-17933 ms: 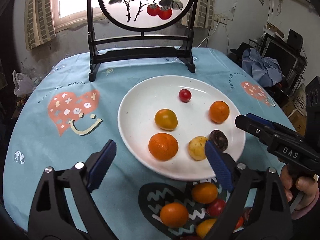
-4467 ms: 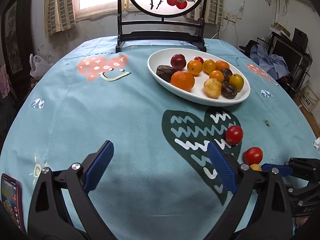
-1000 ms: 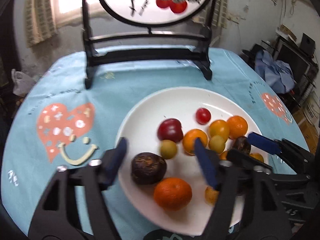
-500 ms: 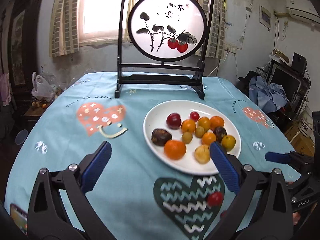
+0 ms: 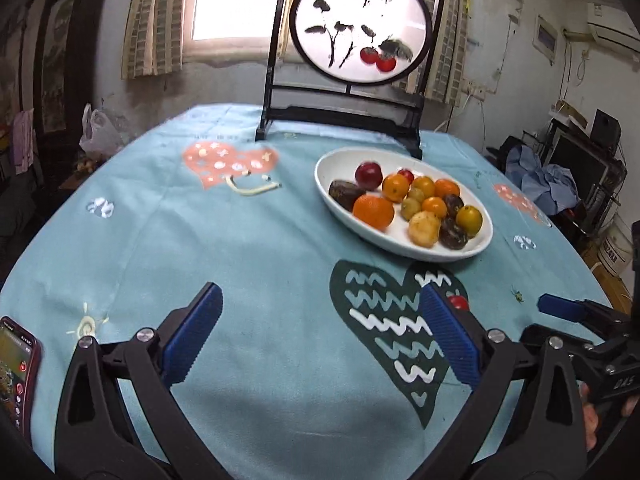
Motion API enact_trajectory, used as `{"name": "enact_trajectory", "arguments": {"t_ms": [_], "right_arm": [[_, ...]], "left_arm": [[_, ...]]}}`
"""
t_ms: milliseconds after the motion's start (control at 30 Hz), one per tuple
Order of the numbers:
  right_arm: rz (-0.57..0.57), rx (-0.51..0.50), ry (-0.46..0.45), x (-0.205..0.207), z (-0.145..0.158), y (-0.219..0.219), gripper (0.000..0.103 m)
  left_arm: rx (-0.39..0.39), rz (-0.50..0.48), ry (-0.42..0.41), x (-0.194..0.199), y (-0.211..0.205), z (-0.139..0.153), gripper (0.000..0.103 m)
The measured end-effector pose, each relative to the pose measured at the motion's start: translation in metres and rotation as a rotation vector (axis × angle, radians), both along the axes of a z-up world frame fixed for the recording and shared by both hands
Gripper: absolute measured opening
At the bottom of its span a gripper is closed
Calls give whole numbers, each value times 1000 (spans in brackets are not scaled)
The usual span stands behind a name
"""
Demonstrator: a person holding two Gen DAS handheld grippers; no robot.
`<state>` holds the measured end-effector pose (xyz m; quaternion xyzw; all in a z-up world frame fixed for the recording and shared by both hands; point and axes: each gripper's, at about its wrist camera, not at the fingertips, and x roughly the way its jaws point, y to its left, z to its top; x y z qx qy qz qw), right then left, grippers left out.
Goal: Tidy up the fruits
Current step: 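Grasp a red tomato with the right tool while the left grasps the other red tomato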
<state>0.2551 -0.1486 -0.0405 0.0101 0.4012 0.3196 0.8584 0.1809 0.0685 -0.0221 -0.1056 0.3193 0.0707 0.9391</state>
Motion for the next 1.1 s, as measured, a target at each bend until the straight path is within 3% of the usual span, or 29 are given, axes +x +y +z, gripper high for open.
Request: {"name": "enact_trajectory", "arguments": {"t_ms": [100,200,500,633,867,967,1100], "right_arm": [[36,-93,-25,-4,-6,10,98],[62,-104,-68,-14,-4,13,98],[120,-141,-37,-15,-13,25,79],[138,-152,-32,-16,-15,29,79],[89,-195,-48,-12,-17,33,78],[105,-236,-79,-16,-17,40,65],[104,-275,-50,-11,-25,43,51]], "left_arm": [[-73,14,70,7,8,-6,101],[-129,-4,96,9,10,-10,101],[-121,-46,54,2,1,-6,101],[-72,-33,46,2,-3,-3,101],[-85,-35,70,5,0,-6,101],[-84,-31,77,6,1,-7,101],[-81,-27,87,7,1,-8,101]]}}
